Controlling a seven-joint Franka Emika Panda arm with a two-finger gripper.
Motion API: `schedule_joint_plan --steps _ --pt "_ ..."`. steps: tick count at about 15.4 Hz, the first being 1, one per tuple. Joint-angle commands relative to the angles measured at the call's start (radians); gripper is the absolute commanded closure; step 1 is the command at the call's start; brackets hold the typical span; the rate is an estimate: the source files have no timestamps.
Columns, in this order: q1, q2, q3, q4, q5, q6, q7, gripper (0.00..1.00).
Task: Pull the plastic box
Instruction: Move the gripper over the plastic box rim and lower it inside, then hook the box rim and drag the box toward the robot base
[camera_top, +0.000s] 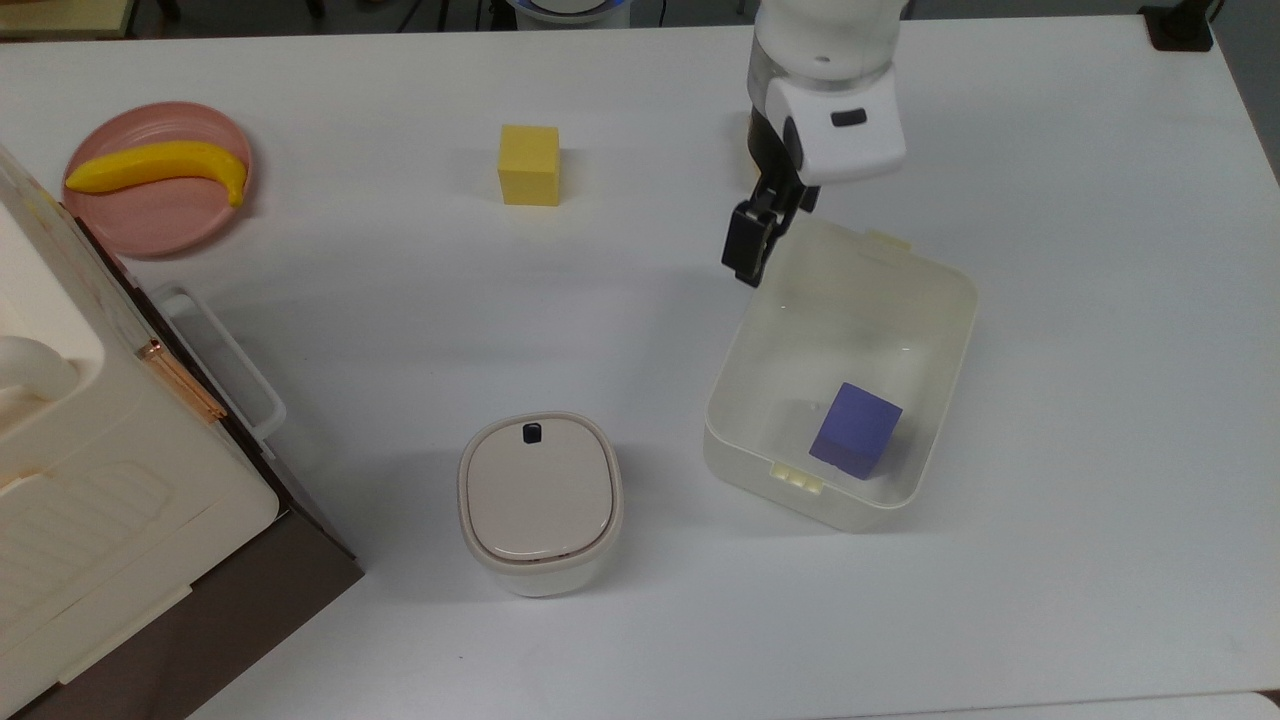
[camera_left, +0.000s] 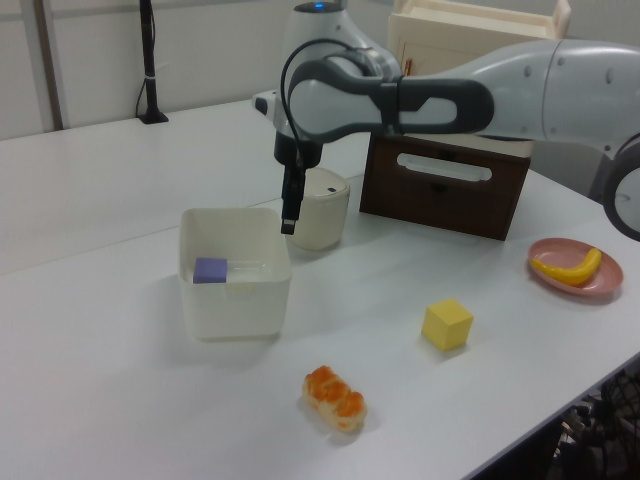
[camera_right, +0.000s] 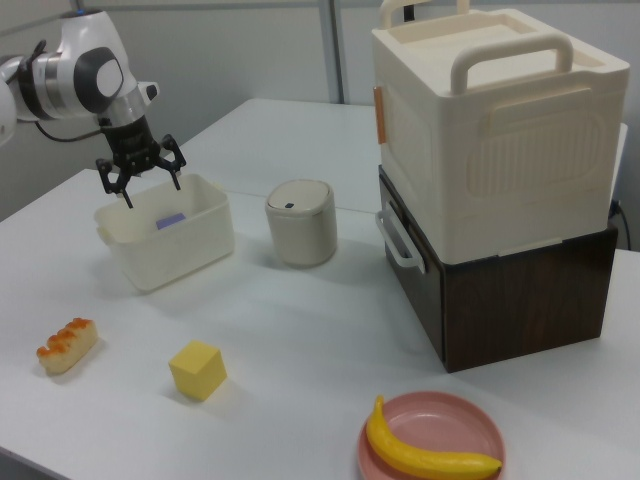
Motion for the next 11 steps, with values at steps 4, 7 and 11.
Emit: schedule_joint_plan --steps 4,7,11 --pt "0.048 0.081 -0.006 0.021 -0.113 0.083 -0.026 0.0" --pt "0.056 0.114 -0.006 0.021 -0.147 0.085 -0.032 0.0" --pt "0.061 0.124 -0.007 0.018 -0.152 0.083 -0.069 0.0"
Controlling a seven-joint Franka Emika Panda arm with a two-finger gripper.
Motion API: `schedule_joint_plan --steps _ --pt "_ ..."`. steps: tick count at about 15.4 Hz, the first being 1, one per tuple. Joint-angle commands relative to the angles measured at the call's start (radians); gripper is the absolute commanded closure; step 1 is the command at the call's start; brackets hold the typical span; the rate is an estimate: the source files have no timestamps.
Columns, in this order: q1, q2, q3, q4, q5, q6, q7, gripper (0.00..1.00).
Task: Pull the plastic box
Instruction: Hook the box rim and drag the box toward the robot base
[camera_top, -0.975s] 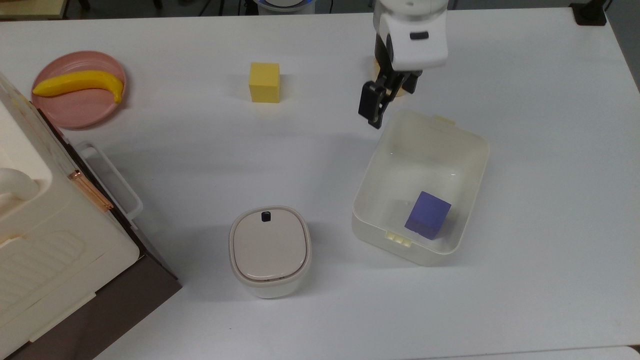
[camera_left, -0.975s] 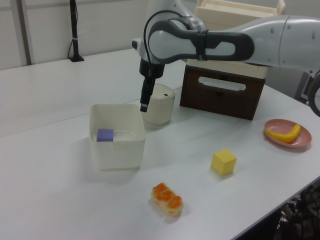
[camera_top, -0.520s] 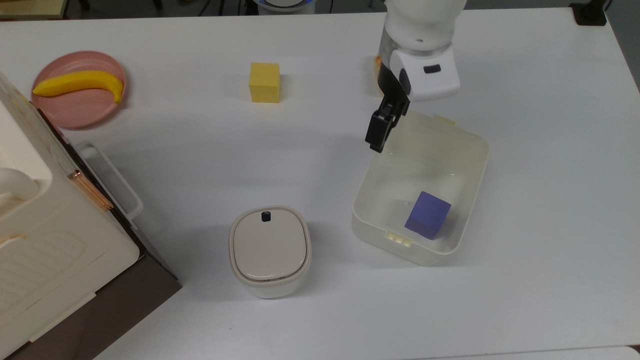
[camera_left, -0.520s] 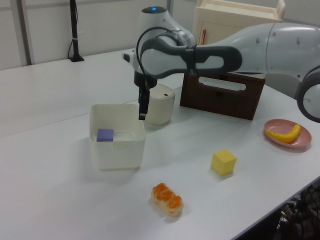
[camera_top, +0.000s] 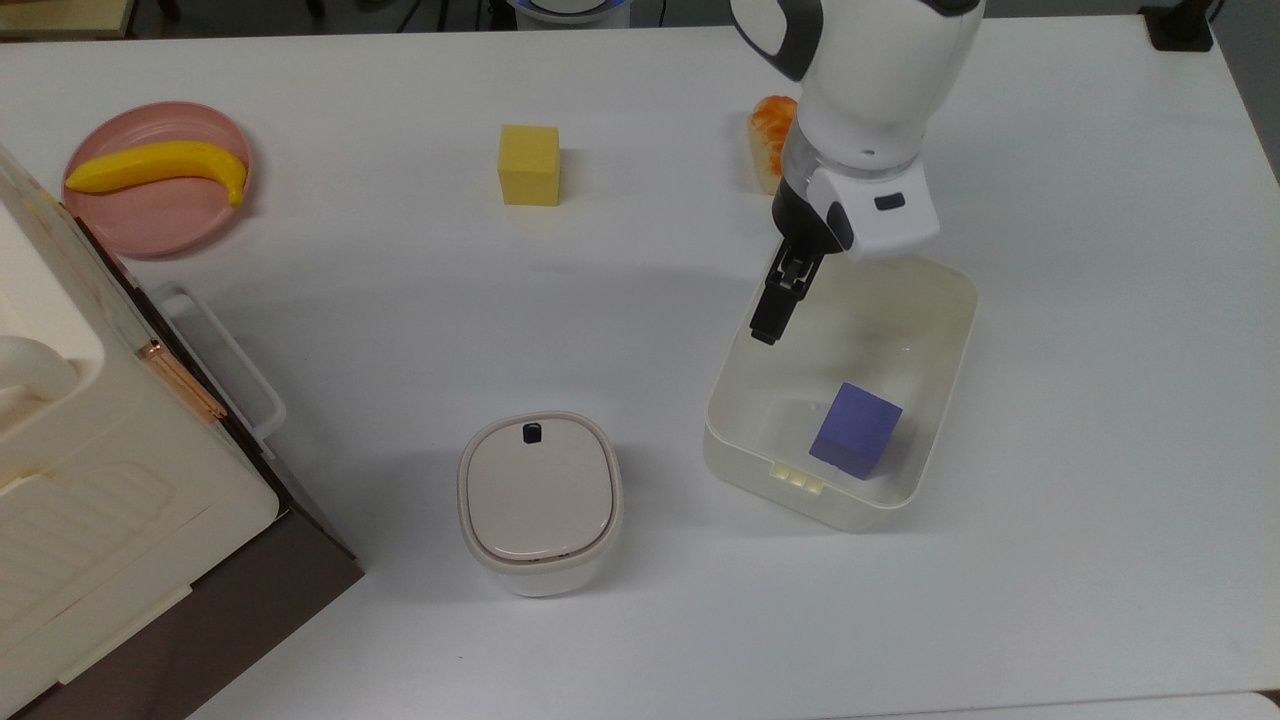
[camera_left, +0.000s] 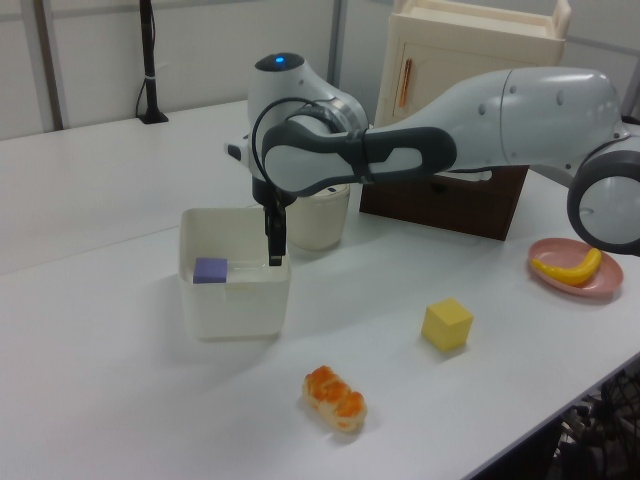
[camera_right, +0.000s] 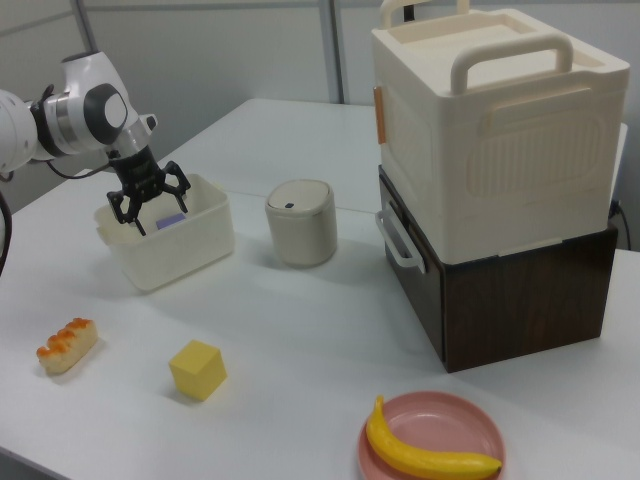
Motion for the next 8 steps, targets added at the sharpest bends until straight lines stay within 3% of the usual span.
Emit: schedule_joint_plan --steps 1,8 --pt "0.006 0.009 -0.007 0.013 -0.019 0.009 -0.041 0.0" --pt "-0.009 0.002 -0.015 -0.028 -0.041 -0.002 -0.04 0.0"
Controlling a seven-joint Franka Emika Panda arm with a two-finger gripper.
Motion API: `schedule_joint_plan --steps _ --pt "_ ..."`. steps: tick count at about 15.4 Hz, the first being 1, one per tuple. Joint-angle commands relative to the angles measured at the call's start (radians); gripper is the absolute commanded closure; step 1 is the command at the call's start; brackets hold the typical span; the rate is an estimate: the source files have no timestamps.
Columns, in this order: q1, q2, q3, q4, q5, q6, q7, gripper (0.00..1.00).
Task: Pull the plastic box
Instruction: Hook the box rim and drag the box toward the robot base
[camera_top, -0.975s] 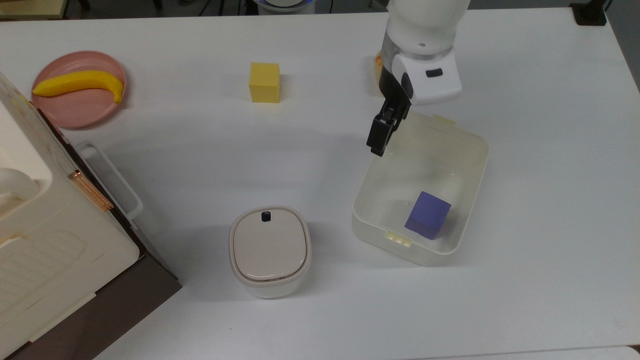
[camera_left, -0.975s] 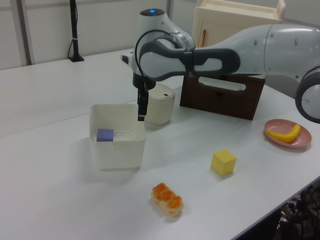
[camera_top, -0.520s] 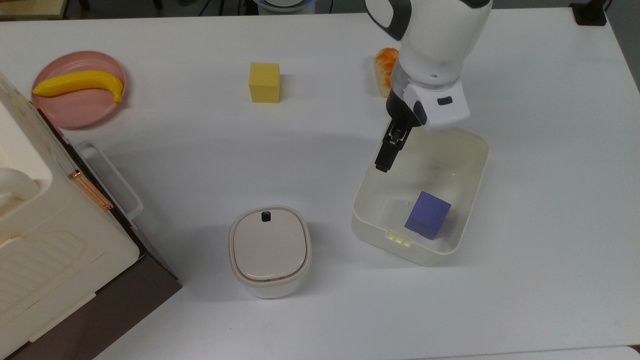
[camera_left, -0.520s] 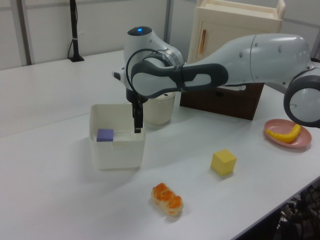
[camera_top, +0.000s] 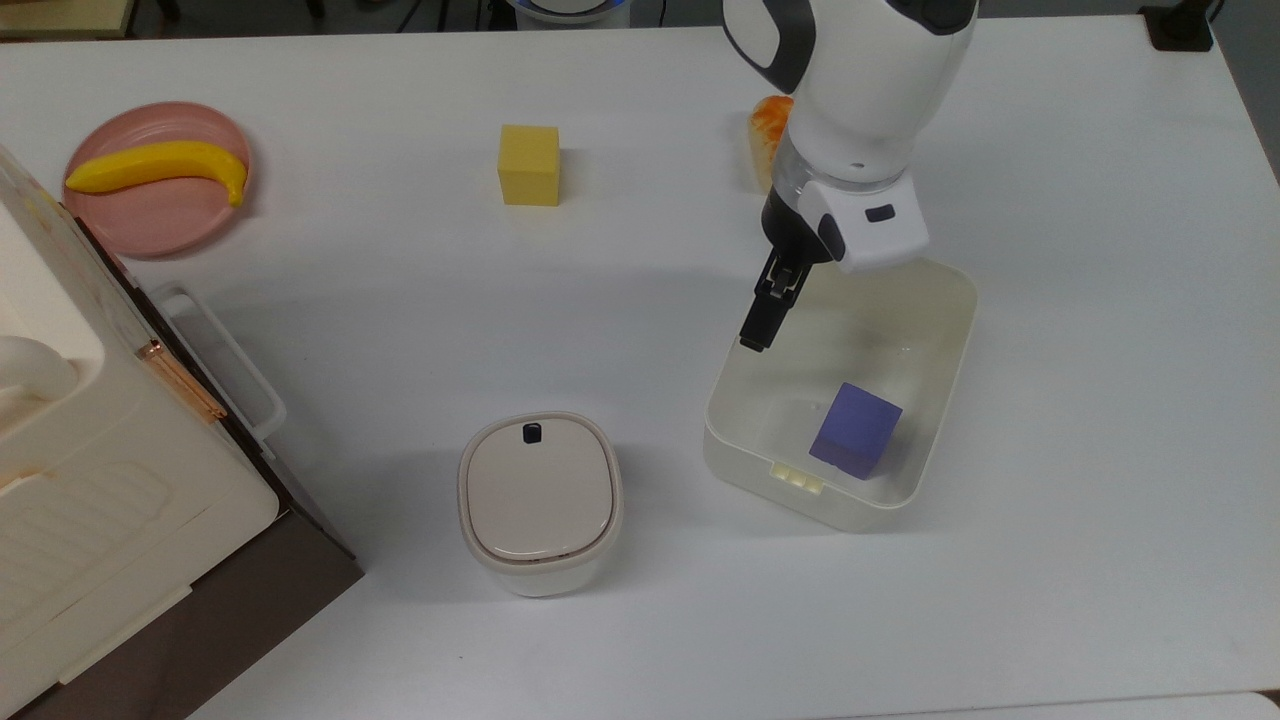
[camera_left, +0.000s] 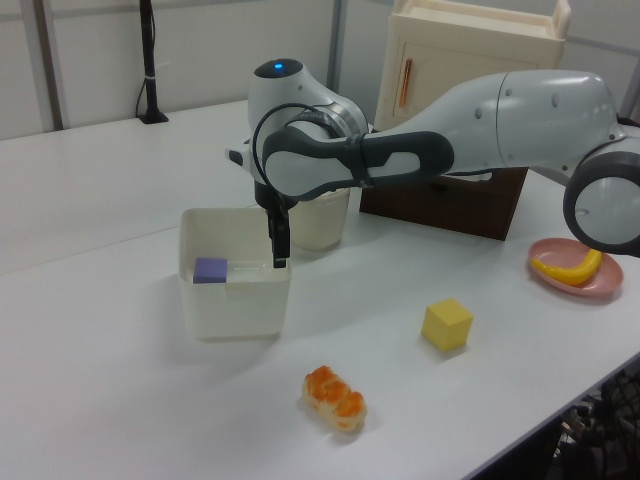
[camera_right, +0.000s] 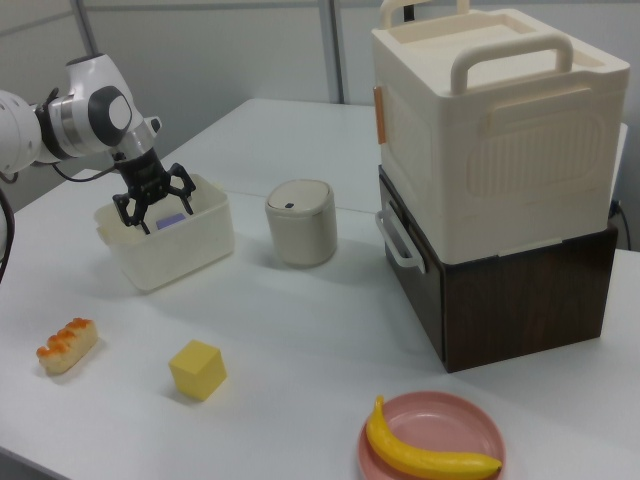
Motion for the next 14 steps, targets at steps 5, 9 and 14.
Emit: schedule_joint_plan --steps 5,9,14 --pt "-0.013 -0.037 -0.031 -0.087 -0.033 -0.003 -0.019 0.0" --pt "-0.023 -0.092 -0.041 -0.162 -0.033 -0.003 -0.017 0.0" --pt "-0.048 -0.178 -0.041 -0.272 -0.033 -0.003 -0.016 0.0"
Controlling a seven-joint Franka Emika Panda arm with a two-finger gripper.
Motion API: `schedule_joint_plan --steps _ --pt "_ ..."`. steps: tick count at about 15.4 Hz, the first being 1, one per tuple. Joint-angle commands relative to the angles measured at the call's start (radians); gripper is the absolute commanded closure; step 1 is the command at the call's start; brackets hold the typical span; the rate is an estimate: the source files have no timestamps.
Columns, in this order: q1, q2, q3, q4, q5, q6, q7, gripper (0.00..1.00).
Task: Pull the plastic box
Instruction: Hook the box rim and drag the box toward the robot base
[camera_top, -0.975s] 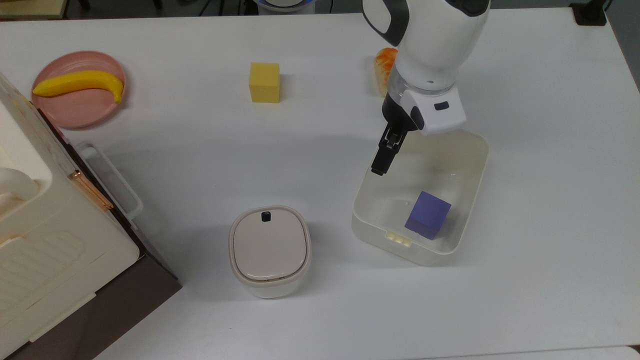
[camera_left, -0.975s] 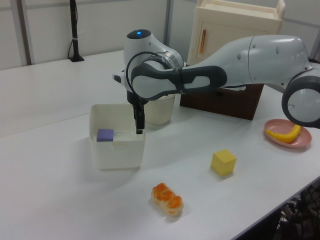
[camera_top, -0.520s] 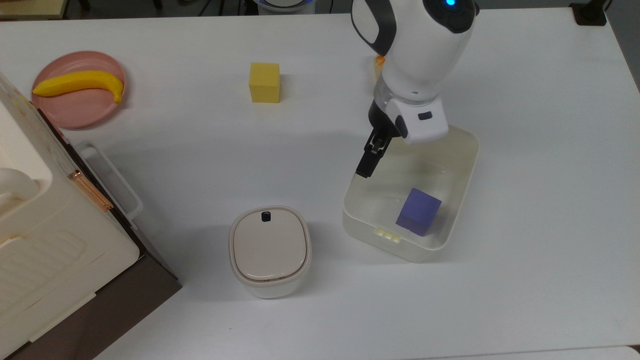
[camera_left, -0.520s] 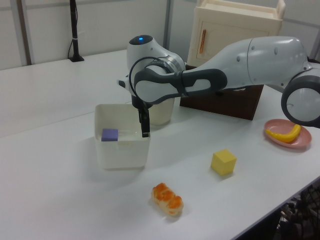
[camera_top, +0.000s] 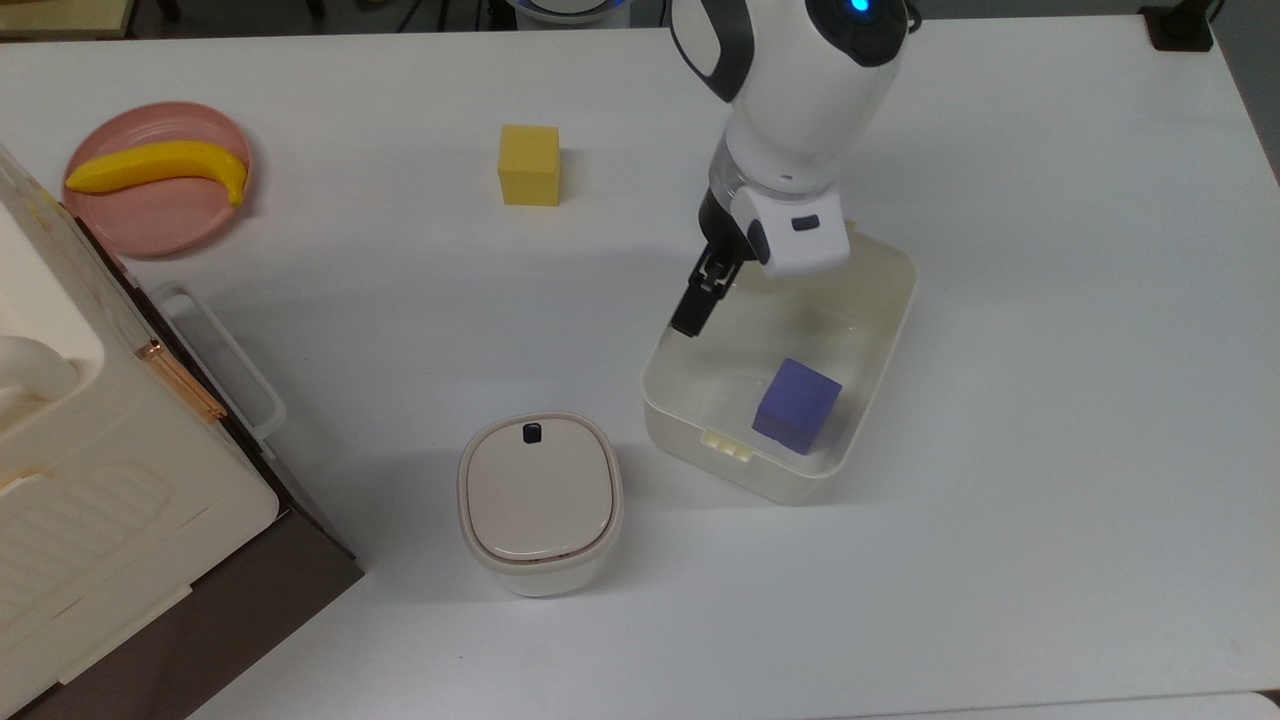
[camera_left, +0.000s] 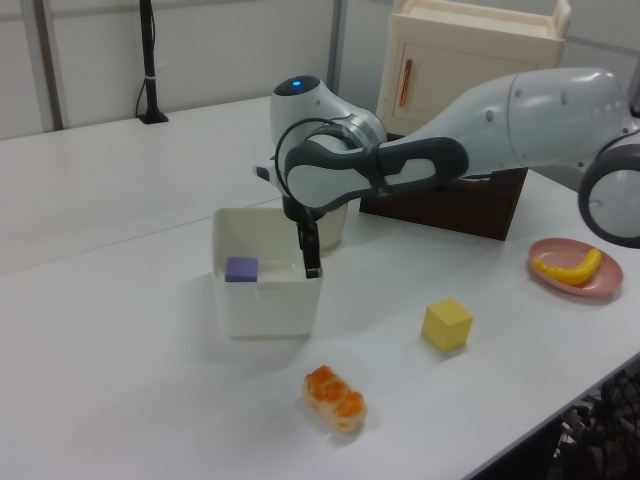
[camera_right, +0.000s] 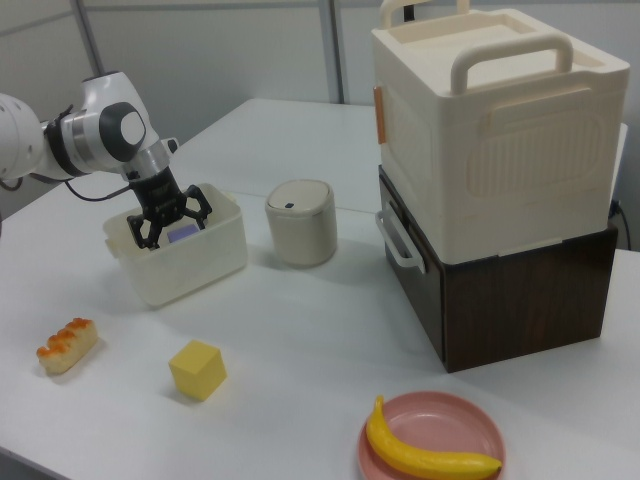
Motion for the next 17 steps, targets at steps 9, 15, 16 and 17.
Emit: schedule_joint_plan --steps 9,15,16,17 --pt "-0.026 -0.162 -0.05 -0.204 -0.015 -0.006 -0.014 0.0" --pt "-0.019 -0.157 -0.021 -0.106 0.014 -0.006 0.31 0.0" --pt "-0.019 -0.159 -0.005 -0.081 0.025 -0.01 0.391 0.0" --pt "-0.02 -0.162 0.003 -0.06 0.049 -0.026 0.462 0.0"
